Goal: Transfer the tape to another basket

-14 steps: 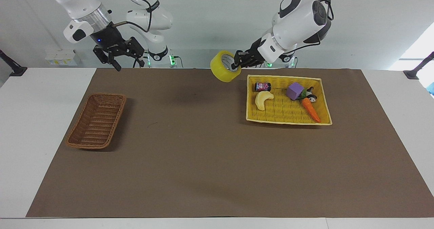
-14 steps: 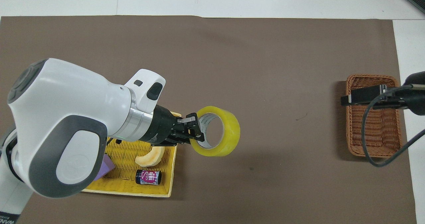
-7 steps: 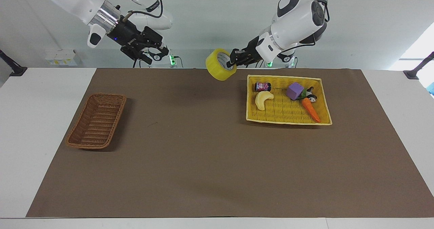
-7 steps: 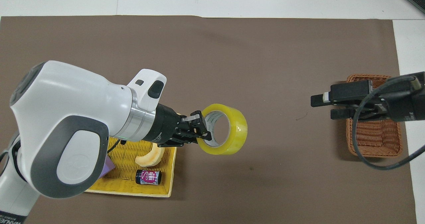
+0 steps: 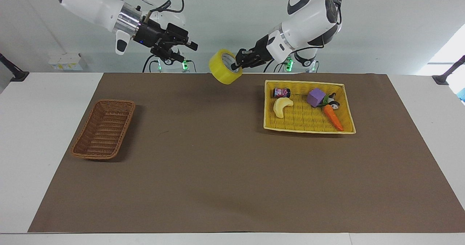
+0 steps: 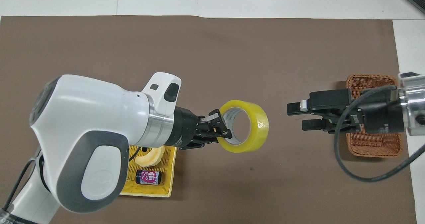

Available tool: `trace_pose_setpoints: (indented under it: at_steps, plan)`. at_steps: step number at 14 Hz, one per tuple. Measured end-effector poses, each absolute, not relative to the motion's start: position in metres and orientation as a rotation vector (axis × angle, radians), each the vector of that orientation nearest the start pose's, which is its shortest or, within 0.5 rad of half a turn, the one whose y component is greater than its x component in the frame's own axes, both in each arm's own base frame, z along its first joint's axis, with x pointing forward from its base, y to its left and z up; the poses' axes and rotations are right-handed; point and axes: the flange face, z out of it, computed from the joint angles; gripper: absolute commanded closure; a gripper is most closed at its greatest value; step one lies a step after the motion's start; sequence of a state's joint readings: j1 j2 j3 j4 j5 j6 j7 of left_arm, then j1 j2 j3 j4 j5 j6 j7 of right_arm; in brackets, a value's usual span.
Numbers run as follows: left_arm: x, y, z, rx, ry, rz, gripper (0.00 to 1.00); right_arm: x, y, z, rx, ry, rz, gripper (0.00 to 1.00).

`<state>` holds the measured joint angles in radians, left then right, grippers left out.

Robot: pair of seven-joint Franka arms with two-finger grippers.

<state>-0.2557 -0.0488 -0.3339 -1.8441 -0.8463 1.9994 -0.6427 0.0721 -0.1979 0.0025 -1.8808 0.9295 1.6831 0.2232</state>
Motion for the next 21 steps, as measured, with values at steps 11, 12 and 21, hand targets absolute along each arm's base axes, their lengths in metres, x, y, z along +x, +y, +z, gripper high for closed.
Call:
trace_pose_setpoints:
  at_steps: [11,12,21]
  plan:
    - [0.419,-0.405,0.591,2.287,0.415,-0.307,1.0,0.484,0.121,0.614,-2.228,0.113,0.067,0.0]
    - [0.415,-0.411,0.592,2.281,0.413,-0.298,1.0,0.484,0.121,0.614,-2.231,0.113,0.065,0.05]
    - [0.408,-0.422,0.595,2.259,0.415,-0.257,0.0,0.483,0.117,0.611,-2.282,0.132,0.068,1.0]
